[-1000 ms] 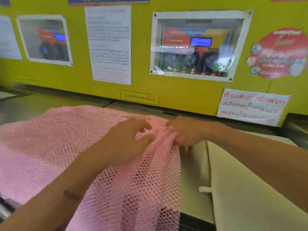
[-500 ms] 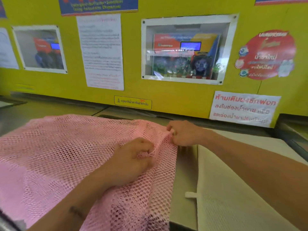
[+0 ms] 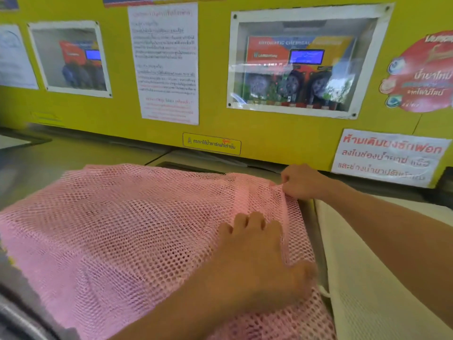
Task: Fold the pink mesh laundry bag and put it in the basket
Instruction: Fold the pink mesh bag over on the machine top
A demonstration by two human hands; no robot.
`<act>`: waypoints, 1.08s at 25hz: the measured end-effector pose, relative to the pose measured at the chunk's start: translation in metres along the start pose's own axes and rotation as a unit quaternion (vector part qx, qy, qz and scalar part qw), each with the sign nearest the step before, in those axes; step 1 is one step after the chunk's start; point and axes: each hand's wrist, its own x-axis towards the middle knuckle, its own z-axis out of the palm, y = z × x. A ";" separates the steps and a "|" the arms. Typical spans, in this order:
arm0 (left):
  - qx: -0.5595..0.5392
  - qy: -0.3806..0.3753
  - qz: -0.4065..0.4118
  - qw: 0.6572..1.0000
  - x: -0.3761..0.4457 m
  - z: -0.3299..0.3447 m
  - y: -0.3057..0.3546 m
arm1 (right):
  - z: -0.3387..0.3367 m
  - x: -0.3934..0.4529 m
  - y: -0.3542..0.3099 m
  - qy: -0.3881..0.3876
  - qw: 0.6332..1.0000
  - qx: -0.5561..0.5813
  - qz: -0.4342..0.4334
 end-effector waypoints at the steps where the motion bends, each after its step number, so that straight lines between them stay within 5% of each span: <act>1: 0.032 -0.018 -0.026 0.999 -0.002 0.007 0.012 | -0.001 -0.001 0.001 -0.003 1.000 0.002 0.007; 16: 0.049 0.133 -0.111 0.984 -0.046 -0.041 -0.014 | -0.061 0.011 -0.017 -0.026 0.991 -0.131 -0.001; 21: -0.235 0.127 -0.086 0.960 -0.073 -0.079 -0.075 | -0.118 0.031 -0.077 0.091 0.987 -0.118 -0.057; 25: -0.518 0.091 -0.063 0.848 -0.093 -0.101 -0.165 | -0.130 0.039 -0.152 0.219 0.968 -0.092 -0.082; 27: -0.557 0.091 -0.064 0.823 -0.100 -0.113 -0.211 | -0.122 0.047 -0.195 0.238 0.965 -0.080 -0.081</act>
